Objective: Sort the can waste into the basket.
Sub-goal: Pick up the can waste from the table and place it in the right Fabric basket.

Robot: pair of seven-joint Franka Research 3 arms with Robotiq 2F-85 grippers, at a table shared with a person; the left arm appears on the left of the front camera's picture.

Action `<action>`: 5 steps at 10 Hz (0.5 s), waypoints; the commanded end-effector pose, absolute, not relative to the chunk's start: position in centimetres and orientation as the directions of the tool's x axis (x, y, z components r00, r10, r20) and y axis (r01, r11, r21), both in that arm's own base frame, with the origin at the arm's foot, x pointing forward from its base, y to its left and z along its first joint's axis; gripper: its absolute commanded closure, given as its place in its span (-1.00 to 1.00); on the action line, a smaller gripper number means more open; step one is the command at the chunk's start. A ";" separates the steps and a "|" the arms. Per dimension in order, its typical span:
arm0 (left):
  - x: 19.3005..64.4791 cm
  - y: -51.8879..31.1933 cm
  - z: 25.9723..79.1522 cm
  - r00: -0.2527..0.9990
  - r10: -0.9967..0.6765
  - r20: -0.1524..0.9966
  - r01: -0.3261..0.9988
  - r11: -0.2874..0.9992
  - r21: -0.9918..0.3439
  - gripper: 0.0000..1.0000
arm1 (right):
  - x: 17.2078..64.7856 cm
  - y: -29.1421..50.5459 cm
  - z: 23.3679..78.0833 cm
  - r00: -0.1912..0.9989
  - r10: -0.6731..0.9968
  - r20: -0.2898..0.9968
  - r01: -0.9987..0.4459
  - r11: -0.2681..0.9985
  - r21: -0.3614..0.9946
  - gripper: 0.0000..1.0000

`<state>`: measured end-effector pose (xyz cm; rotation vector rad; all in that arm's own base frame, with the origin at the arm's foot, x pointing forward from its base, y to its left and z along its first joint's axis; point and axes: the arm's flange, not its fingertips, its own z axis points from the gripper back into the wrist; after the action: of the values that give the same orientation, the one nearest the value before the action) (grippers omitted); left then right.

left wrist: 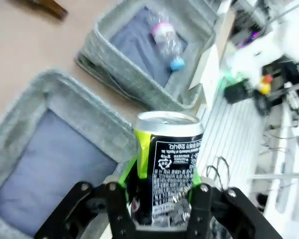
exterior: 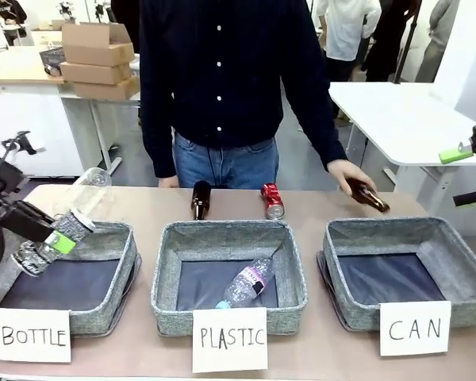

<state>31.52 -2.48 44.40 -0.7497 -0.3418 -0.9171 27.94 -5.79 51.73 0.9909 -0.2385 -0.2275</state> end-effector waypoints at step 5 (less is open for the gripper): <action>34.4 -13.3 49.2 0.230 -0.643 0.731 0.971 0.199 -0.131 0.14 | 26.0 -9.6 57.4 0.944 -0.262 0.202 0.021 0.657 0.754 -1.00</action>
<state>33.64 -8.30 48.03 -0.6945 -0.4503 -1.0768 27.02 -7.39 56.29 0.9026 -0.2993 -0.1801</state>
